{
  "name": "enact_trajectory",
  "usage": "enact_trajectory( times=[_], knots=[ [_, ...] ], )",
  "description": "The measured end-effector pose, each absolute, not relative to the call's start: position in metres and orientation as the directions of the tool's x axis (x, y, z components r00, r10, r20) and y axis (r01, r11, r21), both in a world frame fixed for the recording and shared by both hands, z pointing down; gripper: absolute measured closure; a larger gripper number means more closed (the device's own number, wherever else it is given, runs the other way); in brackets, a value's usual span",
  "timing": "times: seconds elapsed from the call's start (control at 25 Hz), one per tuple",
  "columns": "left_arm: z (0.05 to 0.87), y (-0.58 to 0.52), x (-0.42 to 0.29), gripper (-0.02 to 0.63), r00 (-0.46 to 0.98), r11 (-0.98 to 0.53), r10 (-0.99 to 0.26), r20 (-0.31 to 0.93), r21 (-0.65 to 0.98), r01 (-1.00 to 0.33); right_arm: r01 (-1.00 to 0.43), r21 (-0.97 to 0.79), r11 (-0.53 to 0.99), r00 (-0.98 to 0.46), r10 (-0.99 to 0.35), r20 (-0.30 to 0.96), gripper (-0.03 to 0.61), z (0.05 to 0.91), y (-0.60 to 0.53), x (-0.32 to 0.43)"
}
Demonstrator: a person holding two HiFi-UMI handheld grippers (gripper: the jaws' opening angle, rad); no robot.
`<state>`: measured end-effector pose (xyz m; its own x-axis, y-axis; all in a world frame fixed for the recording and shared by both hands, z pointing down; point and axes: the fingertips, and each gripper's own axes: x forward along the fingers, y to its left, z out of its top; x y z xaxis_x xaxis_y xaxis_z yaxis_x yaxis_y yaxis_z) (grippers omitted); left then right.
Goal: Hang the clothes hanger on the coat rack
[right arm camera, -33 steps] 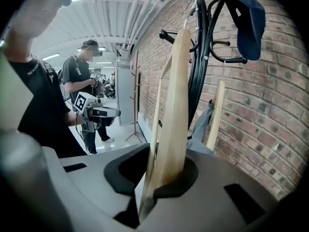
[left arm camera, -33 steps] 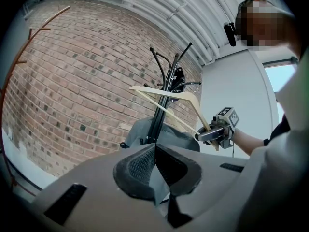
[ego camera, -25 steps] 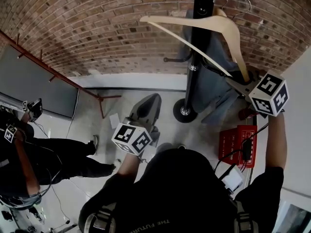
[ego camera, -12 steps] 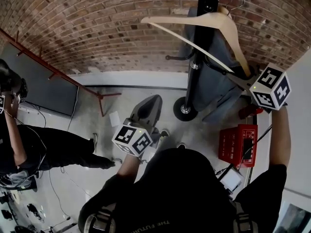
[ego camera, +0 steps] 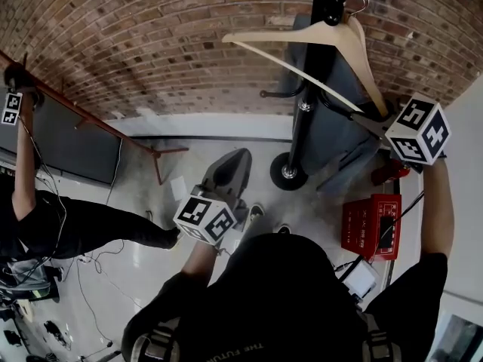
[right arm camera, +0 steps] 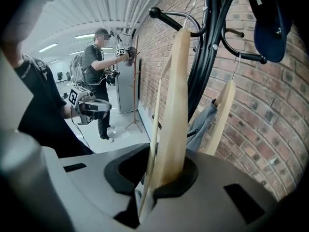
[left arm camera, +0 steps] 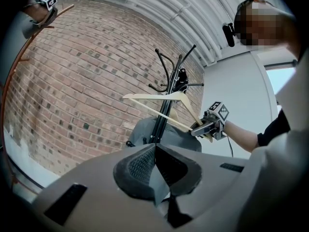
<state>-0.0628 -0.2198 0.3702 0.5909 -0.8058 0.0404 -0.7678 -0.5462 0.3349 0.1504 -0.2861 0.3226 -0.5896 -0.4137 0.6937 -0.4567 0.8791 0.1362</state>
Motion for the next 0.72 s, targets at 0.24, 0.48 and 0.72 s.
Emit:
enact_trajectory(
  times=[0.24, 0.48, 0.72],
  knots=[
    [0.373, -0.224, -0.071, 0.595, 0.589, -0.544, -0.807, 0.040, 0.339, -0.768, -0.452, 0.137, 0.882, -0.561, -0.400, 0.725, 0.529, 0.334, -0.293, 0.145],
    [0.374, -0.226, -0.078, 0.595, 0.583, -0.538, -0.811, 0.036, 0.345, -0.769, -0.452, 0.167, 0.876, -0.522, -0.411, 0.748, 0.529, 0.339, -0.298, 0.144],
    [0.375, -0.227, -0.083, 0.595, 0.583, -0.536, -0.812, 0.036, 0.350, -0.769, -0.457, 0.184, 0.870, -0.494, -0.420, 0.761, 0.529, 0.344, -0.300, 0.144]
  ],
)
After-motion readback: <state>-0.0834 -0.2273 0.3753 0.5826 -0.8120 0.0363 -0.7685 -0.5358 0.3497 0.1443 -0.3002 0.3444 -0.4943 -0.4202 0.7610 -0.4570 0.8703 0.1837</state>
